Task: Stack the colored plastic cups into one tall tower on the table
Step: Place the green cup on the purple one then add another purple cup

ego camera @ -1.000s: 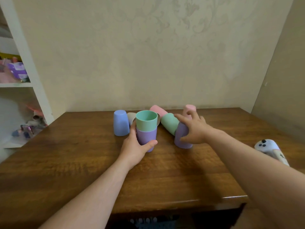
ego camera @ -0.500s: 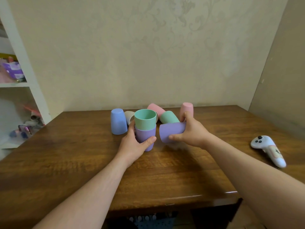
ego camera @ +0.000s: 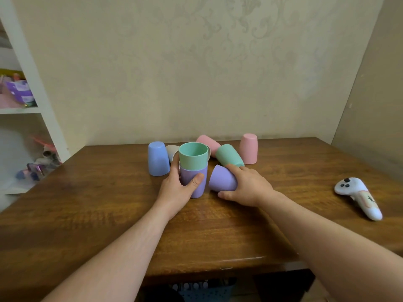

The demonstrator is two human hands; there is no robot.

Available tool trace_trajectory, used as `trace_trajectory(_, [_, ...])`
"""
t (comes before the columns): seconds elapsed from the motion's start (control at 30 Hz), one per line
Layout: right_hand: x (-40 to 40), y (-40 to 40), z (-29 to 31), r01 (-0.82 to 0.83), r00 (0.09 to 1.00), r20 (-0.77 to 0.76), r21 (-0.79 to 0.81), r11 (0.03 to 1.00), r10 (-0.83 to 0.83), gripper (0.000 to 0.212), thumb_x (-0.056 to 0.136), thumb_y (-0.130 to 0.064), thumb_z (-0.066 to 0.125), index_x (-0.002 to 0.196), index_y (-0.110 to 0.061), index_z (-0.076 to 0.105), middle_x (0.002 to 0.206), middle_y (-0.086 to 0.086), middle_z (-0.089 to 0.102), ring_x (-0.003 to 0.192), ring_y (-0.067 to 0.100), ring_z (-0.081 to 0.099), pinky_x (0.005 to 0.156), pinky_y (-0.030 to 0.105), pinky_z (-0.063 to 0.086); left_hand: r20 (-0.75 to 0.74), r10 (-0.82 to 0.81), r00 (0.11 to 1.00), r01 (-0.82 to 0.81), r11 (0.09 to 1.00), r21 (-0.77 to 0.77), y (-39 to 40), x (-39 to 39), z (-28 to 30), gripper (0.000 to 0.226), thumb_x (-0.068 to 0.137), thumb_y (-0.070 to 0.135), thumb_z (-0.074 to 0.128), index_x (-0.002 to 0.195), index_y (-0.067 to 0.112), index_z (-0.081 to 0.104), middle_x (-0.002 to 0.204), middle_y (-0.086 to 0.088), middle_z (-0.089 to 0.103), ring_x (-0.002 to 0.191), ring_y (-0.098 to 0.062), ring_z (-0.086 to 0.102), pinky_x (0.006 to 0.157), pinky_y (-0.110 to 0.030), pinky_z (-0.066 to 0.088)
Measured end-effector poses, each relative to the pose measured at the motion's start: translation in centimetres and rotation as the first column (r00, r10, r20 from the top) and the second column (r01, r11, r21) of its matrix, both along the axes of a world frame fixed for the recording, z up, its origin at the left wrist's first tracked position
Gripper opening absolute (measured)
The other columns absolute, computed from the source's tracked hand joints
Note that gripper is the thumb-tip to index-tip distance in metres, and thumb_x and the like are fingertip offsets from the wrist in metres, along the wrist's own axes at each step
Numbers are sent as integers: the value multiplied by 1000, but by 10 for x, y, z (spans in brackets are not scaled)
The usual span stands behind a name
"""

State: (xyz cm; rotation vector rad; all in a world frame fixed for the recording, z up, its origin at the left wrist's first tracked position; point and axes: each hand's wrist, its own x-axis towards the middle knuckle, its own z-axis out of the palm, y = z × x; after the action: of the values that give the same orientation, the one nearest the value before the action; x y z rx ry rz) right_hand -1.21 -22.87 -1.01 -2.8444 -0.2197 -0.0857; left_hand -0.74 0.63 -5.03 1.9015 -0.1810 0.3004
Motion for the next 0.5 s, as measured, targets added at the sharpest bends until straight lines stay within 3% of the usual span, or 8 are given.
trace_trajectory(0.13, [-2,3,-9,-7,999,34,165,986,1,89,68,-75,74,147,-45,49,140,-3,67,125,27,63,103,49,57,-3,6,1000,-6,1000,-9,0,3,-2,92,91,57,79,166,45,28,147,24,61,136,-7,59,117,-40,49])
trace_trajectory(0.23, [-6,2,-15,-30,994,108,369,929,-11,84,77,-49,91,151,-34,53,133,-9,65,116,17,62,100,38,53,-8,13,1000,-13,1000,-9,0,4,-1,91,92,53,80,167,42,29,148,20,63,135,-9,61,114,-37,51])
trace_trajectory(0.33, [-10,10,-3,-8,977,166,657,754,-135,77,76,-35,91,141,-39,49,123,-8,66,106,14,69,89,30,54,-11,23,1000,-24,1000,-6,1,4,-4,91,93,46,82,167,39,30,149,17,63,135,-11,62,113,-36,51])
trace_trajectory(0.4, [-7,20,22,-15,951,183,832,554,-249,76,63,-46,84,128,-38,45,125,-2,65,103,10,70,83,25,58,-17,21,1000,-21,1000,-10,2,4,-4,93,91,49,83,166,41,29,150,17,63,135,-12,62,115,-40,51])
trace_trajectory(0.43, [-5,25,38,-28,940,184,881,473,-287,78,57,-52,81,125,-37,46,126,0,65,106,11,70,86,29,61,-17,17,1000,-17,1000,-8,1,4,-3,93,90,50,83,166,41,29,150,17,63,135,-13,61,115,-41,52])
trace_trajectory(0.5, [-1,33,68,-61,929,202,909,412,-310,70,62,-51,82,123,-38,49,120,-3,68,109,16,71,94,42,64,-20,13,1000,-13,1000,-3,0,3,0,94,90,48,84,166,40,29,148,17,63,134,-13,62,113,-39,52])
